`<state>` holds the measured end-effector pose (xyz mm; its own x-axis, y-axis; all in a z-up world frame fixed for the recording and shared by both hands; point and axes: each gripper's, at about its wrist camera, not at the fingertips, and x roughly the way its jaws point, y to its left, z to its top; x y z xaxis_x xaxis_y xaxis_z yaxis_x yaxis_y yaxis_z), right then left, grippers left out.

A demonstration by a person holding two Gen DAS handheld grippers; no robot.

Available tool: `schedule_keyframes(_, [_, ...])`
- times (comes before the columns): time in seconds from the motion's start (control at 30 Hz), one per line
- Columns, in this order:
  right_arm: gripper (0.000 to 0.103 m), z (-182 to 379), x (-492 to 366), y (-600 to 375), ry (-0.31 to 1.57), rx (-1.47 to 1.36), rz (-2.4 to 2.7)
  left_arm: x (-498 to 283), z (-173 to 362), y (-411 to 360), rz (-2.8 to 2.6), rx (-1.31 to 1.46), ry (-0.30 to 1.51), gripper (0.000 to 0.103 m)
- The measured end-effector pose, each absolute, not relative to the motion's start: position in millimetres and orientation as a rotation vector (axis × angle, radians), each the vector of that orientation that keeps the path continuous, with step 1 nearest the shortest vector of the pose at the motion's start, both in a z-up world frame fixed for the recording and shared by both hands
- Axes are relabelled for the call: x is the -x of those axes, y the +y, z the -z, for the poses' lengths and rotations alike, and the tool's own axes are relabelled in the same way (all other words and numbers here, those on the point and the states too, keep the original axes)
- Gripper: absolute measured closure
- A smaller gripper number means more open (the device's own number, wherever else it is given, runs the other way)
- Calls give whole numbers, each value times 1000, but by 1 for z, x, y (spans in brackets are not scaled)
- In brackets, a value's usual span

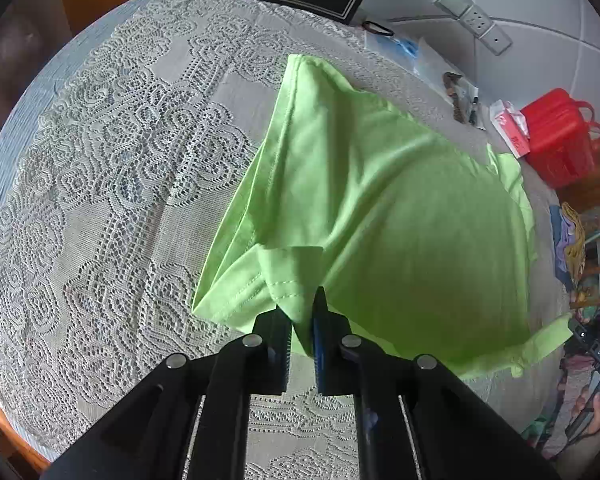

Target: Fold clothes

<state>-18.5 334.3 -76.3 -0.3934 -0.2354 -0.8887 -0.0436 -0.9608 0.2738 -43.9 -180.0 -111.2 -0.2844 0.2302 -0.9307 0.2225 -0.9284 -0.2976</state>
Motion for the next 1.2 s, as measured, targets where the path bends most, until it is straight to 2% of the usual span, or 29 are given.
schedule_keyframes(0.03, [65,76,29,337,-370,-1676,2535,51,113,-183,-2433,1889,-617,88])
schedule_keyframes(0.07, [63,75,36,339,-365,-1679,2565,51,109,-185,-2448,1879,-609,81])
schedule_keyframes(0.13, [63,71,33,349,-414,-1657,2582,51,108,-189,-2475,1870,-574,55])
schedule_keyframes(0.17, [63,71,28,354,-437,-1652,2583,51,111,-190,-2488,1870,-549,31])
schedule_keyframes(0.2, [63,73,22,358,-456,-1653,2582,50,114,-191,-2500,1871,-523,18])
schedule_keyframes(0.23, [63,76,15,363,-470,-1667,2579,50,117,-193,-2512,1871,-497,18])
schedule_keyframes(0.43, [63,119,-27,390,-583,-1820,2533,46,135,-200,-2581,1869,-337,18])
schedule_keyframes(0.6, [62,141,-42,403,-661,-1873,2537,51,171,-183,-2603,1895,-226,18])
schedule_keyframes(0.67, [55,144,-41,405,-674,-1870,2546,52,184,-178,-2576,1915,-248,18])
schedule_keyframes(0.73, [33,148,-35,402,-656,-1863,2555,50,194,-172,-2550,1938,-246,20])
schedule_keyframes(0.77, [28,150,-31,398,-639,-1861,2553,47,192,-166,-2562,1920,-186,34])
schedule_keyframes(0.8, [17,153,-26,392,-605,-1861,2550,43,189,-165,-2555,1914,-210,59])
schedule_keyframes(0.87, [15,159,-17,378,-510,-1872,2539,37,183,-164,-2542,1903,-256,86])
schedule_keyframes(0.9, [31,162,-14,370,-447,-1889,2527,33,179,-166,-2563,1902,-255,86])
schedule_keyframes(0.93, [84,165,-10,362,-384,-1906,2515,29,174,-168,-2584,1902,-254,87])
schedule_keyframes(0.97, [97,162,-11,357,-357,-1911,2509,23,168,-172,-2596,1902,-278,87])
schedule_keyframes(1.07, [95,141,-25,355,-384,-1890,2498,0,155,-185,-2598,1906,-383,87])
schedule_keyframes(1.2, [93,133,-49,366,-396,-1973,2409,-27,166,-193,-2556,2003,-392,87])
